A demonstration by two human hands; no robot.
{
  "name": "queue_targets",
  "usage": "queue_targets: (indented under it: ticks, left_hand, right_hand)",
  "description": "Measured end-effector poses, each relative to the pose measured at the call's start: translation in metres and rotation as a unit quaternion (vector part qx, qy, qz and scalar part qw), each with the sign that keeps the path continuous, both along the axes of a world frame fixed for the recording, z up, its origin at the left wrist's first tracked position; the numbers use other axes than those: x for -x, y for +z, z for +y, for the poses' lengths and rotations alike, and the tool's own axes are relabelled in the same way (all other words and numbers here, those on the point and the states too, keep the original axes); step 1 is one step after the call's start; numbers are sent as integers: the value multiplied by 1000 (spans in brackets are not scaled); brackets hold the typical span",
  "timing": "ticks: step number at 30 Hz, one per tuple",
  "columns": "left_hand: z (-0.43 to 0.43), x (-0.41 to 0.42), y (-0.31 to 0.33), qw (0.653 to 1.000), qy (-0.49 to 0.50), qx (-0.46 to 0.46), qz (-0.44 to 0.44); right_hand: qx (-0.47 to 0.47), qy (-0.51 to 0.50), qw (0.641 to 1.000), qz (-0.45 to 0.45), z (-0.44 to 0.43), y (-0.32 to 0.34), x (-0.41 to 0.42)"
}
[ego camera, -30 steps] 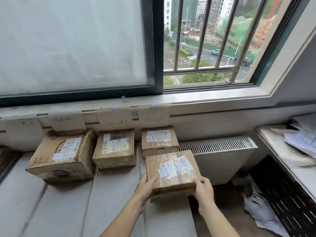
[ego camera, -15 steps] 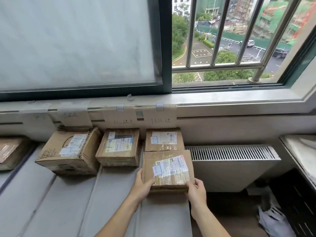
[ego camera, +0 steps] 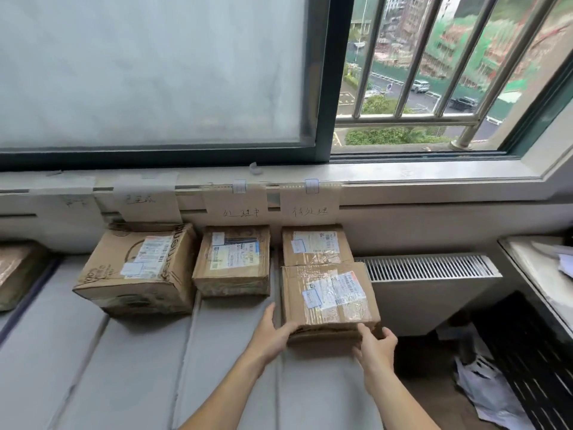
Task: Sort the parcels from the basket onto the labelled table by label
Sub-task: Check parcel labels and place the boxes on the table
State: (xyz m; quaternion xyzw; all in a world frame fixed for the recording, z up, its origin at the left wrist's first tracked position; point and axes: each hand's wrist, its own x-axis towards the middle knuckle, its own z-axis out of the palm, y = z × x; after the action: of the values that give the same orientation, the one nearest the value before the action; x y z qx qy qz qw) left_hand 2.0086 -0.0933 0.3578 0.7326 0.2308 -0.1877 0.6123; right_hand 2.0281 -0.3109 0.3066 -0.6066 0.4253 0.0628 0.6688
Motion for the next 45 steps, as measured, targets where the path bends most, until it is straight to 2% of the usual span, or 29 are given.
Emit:
queue_targets:
  ticks: [8,20,25,33,39,45]
  left_hand:
    - [127,46,-13,999,-30,34,15]
    - [279,158,-2,995,10,99,-8]
    - [341,217,8,995,10,94,-29]
    - [465,315,36,997,46,57,-18]
    - [558,344,48,992,111,56,-31]
    - [664,324,39,984,158,68,-50]
  right_hand:
    - [10,-9,1000,-12,132,29,79]
    - [-4,134,990,-36,330,65,199]
    - [-11,182,981,-70,404,76,254]
    - [-84,227,968,-72,535,76,338]
    - [-102,271,953,-87,630,90,353]
    - [-75,339,934,-85,739,95,323]
